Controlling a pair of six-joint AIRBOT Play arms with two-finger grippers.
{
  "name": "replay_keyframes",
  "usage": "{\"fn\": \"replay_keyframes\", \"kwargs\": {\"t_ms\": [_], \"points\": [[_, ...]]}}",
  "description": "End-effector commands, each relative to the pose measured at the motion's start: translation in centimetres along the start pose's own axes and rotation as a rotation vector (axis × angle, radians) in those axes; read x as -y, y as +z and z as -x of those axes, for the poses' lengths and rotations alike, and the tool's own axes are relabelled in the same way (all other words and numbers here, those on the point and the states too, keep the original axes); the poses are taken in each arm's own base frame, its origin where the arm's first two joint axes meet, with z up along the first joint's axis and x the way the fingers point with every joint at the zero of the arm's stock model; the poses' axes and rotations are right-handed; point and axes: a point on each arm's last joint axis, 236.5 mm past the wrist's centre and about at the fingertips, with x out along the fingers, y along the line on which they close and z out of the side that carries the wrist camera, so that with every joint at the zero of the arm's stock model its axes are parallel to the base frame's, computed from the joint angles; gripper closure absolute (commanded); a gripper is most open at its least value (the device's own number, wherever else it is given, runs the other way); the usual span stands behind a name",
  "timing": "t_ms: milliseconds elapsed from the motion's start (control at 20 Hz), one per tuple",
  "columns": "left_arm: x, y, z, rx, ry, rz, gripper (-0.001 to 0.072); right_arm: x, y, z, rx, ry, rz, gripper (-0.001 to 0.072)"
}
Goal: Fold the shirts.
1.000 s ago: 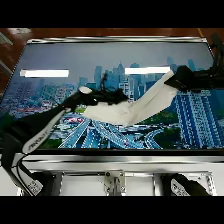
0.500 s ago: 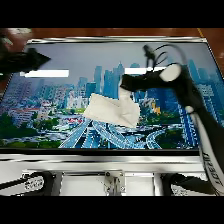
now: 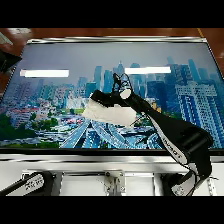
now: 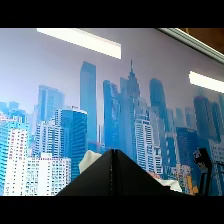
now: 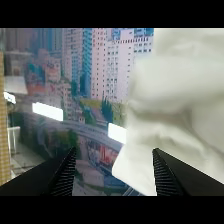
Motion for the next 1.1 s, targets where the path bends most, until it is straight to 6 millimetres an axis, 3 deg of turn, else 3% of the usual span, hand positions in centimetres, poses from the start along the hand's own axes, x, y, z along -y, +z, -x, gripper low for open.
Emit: {"fn": "replay_keyframes", "kwargs": {"t_ms": [0,100,200,300,350,400,450,600,900,1050], "points": [[1.4,-1.8,-1.0,-0.055,-0.033,-0.024,0.0664,-0.3,0.9,0.6,0.002,0.033,-0.008,0.012],[1.8,-2.7,-1.8,-0.081,-0.049,-0.063,0.0664,-0.2,1.6,3.9,-0.06,0.039,0.055,0.012],[1.1,-3.0,-2.1,-0.091,-0.035,-0.059,0.0664,2.9,1.9,8.9,-0.165,-0.056,0.155,0.012],[-0.5,-2.9,-1.8,-0.092,0.009,-0.064,0.0664,10.7,1.5,15.6,-0.312,-0.333,0.179,0.0117],[-1.1,-2.7,-1.6,-0.09,0.027,-0.065,0.0664,15.8,0.4,19.9,-0.426,-0.521,0.164,0.0036],[-1.7,-2.6,-1.4,-0.088,0.044,-0.065,0.0664,19.2,-0.9,23.2,-0.517,-0.638,0.106,0.0036],[-2.1,-2.5,-1.2,-0.086,0.054,-0.063,0.0664,20.5,-1.9,24.4,-0.551,-0.634,0.028,0.0036],[-2.2,-2.5,-1.3,-0.085,0.055,-0.062,0.0664,20.0,-2.9,21.2,-0.464,-0.418,-0.112,0.0035],[-1.9,-2.3,-1.3,-0.075,0.046,-0.042,0.0664,21.2,-3.5,15.2,-0.414,-0.315,-0.196,0.0035],[-1.5,-2.1,-1.4,-0.067,0.028,-0.013,0.0664,18.9,-3.1,12.5,-0.387,-0.158,-0.22,0.0037]]}}
